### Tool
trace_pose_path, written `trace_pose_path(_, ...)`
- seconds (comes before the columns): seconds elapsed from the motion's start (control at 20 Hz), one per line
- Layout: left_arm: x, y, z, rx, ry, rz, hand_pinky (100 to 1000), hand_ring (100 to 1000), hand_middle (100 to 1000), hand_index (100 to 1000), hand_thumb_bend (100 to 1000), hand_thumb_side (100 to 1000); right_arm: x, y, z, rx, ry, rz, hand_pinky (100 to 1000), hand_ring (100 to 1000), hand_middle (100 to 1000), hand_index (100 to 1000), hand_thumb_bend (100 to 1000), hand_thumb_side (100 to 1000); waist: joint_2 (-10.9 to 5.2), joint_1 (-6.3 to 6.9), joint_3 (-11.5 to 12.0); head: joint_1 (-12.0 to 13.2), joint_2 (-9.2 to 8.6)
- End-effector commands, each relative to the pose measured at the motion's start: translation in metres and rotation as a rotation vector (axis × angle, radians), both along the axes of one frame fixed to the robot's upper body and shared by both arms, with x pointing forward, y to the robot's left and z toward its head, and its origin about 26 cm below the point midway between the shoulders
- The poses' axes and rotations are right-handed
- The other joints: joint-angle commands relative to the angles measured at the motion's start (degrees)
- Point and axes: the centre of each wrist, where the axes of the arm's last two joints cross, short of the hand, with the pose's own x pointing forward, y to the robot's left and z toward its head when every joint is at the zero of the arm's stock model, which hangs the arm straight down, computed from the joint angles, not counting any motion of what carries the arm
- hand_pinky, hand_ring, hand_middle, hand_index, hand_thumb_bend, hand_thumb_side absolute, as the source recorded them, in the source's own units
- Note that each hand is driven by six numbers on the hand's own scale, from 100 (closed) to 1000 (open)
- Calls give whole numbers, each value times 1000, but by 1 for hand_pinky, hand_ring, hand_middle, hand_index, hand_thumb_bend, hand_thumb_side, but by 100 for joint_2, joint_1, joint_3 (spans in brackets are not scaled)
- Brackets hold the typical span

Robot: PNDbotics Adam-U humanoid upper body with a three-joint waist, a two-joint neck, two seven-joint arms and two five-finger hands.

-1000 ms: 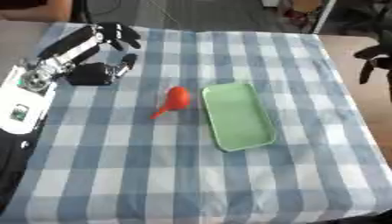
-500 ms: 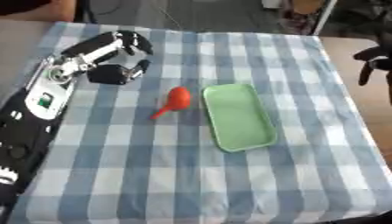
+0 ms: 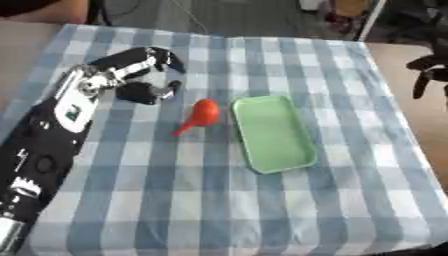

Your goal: Pick up objects on the table and place them in the box.

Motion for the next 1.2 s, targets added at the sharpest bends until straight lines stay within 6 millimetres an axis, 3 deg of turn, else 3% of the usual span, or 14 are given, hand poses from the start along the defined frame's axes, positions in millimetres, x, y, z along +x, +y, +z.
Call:
trace_pose_path(0.05,7,-5,11,33,-40,-25,751,799,804,832,947,659,0,-2,7,-9,-18,3,287,656,597,845,100,690,-74,19,-29,56,0)
trace_pose_path(0.15,9,-8,10,52,-44,-36,753,800,806,834,919,709,0,-2,7,-10,-18,5,287,656,597,845,100,690,-73,19,-40,61,0)
trace_pose_path(0.2,10,-8,9,58,-45,-38,756,802,803,840,951,665,0,-1,7,-10,-17,5,288,656,597,845,100,689,-73,19,-43,63,0)
trace_pose_path(1.2,21,-19,-3,135,-60,-93,736,797,803,855,971,670,2,4,7,1,-22,27,282,654,596,845,100,689,-4,-52,-210,140,0)
